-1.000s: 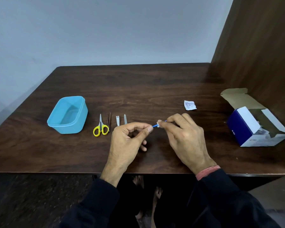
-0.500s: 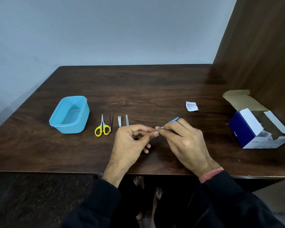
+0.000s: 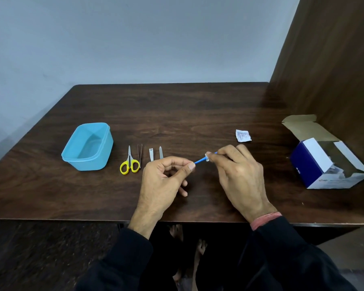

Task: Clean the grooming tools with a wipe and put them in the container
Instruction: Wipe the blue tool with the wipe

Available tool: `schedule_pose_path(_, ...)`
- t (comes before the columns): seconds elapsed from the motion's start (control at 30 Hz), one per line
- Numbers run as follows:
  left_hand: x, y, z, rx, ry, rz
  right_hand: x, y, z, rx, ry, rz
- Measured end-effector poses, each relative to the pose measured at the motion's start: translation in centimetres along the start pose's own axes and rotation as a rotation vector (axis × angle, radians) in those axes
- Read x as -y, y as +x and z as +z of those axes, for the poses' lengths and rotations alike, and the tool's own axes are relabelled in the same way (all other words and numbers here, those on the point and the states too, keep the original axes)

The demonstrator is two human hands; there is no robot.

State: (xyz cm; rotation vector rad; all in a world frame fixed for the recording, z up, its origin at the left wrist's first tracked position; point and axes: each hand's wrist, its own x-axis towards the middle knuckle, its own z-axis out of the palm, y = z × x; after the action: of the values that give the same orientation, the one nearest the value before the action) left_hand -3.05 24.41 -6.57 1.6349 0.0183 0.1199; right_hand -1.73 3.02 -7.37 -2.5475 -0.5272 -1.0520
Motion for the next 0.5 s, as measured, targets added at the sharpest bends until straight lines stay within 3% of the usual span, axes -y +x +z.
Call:
schedule_pose_path(0.1,-0.07,-0.06,-0.13,0.006,-0.030,-0.023,0.10,0.04,-0.09,0.014,0.024,0.007)
schedule_pose_path(0.23,0.08,-0.04,-0.16,0.054,-0.006,-0.022,0.25,-0.18,0.09,0.048,0.075,-0.127)
schedule_pose_path(0.5,0.13,0.01,0.28,0.063,0.050,0.007,0.16,-0.17,-0.03,0.038,0.043,-0.129)
